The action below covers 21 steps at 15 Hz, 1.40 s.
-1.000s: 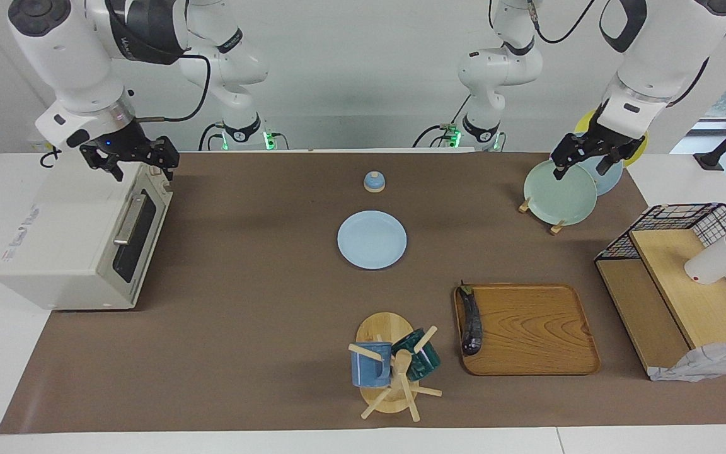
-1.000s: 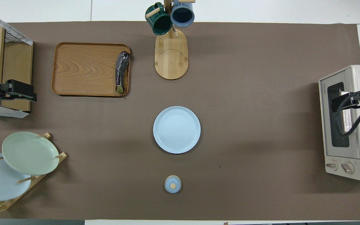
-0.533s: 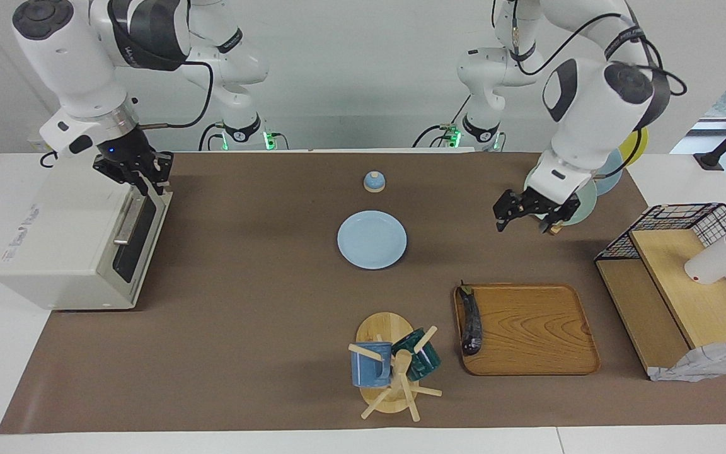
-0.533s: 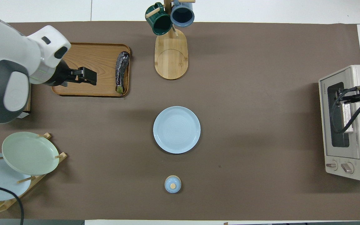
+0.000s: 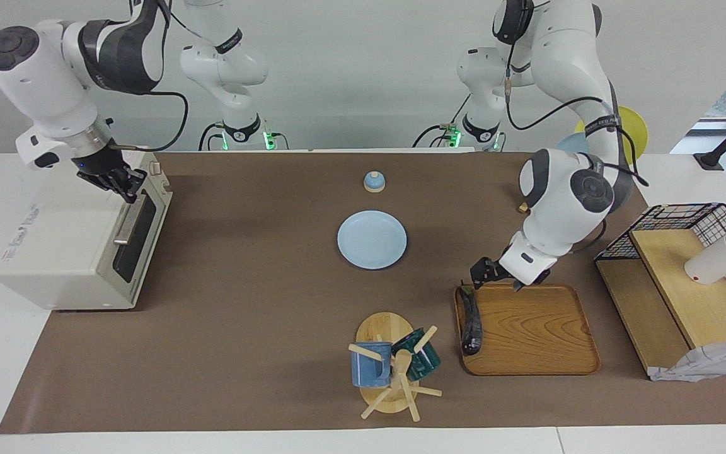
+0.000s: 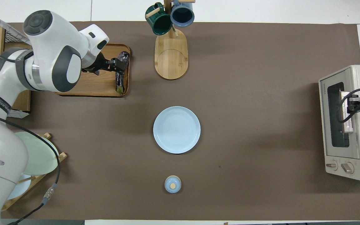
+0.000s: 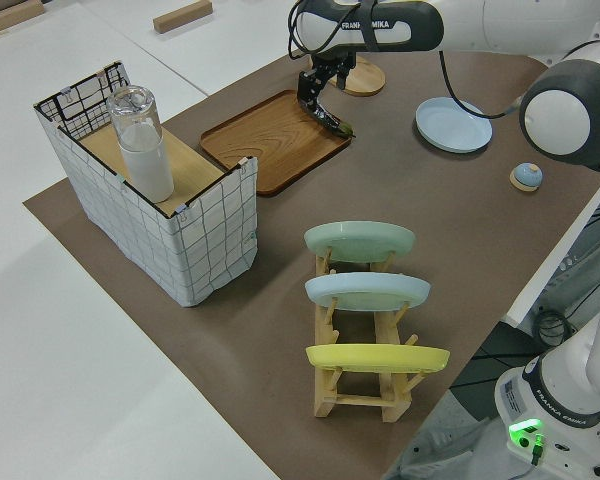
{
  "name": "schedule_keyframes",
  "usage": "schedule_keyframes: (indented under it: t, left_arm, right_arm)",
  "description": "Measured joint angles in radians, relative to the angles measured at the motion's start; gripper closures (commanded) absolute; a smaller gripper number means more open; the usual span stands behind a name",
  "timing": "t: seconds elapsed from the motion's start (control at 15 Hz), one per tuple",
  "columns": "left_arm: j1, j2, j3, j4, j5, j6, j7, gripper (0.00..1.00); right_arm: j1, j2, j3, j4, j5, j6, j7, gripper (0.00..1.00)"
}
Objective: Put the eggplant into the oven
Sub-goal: 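Reach the left gripper to the eggplant on the wooden tray and grasp it, then carry the eggplant toward the blue plate while the right gripper opens the oven door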
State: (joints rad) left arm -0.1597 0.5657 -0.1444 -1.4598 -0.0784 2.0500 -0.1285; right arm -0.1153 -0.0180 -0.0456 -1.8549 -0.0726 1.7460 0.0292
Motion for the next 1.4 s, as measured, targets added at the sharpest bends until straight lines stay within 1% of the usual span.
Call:
schedule_keyframes:
  t: [0.2, 0.47, 0.67, 1.0, 1.13, 1.27, 1.4]
  left_arm:
    - [-0.008, 0.039, 0.001, 0.0, 0.036, 0.072, 0.004, 0.0]
    - [-0.009, 0.043, 0.001, -0.008, 0.039, 0.098, 0.012, 0.0]
    - [-0.017, 0.043, 0.001, -0.017, 0.04, 0.108, 0.012, 0.0]
    - [-0.02, 0.043, 0.0, -0.045, 0.042, 0.148, 0.021, 0.05]
    - [-0.02, 0.043, 0.0, -0.058, 0.042, 0.162, 0.026, 0.09]
    - [-0.02, 0.043, 0.0, -0.066, 0.042, 0.173, 0.028, 0.17]
    - [-0.02, 0.042, 0.0, -0.066, 0.043, 0.174, 0.03, 0.33]
  right_arm:
    - [0.001, 0.006, 0.001, -0.044, -0.045, 0.047, -0.007, 1.0]
    - [0.003, 0.01, 0.001, -0.069, -0.114, 0.079, -0.058, 1.0]
    - [-0.001, 0.01, 0.001, -0.098, -0.12, 0.119, -0.063, 1.0]
    - [-0.006, 0.004, 0.002, -0.113, -0.12, 0.139, -0.064, 1.0]
    - [-0.006, 0.001, 0.003, -0.121, -0.118, 0.147, -0.064, 1.0]
    - [-0.001, -0.007, 0.01, -0.138, -0.083, 0.166, -0.064, 1.0]
    - [0.031, -0.019, 0.018, -0.18, -0.04, 0.207, -0.051, 1.0]
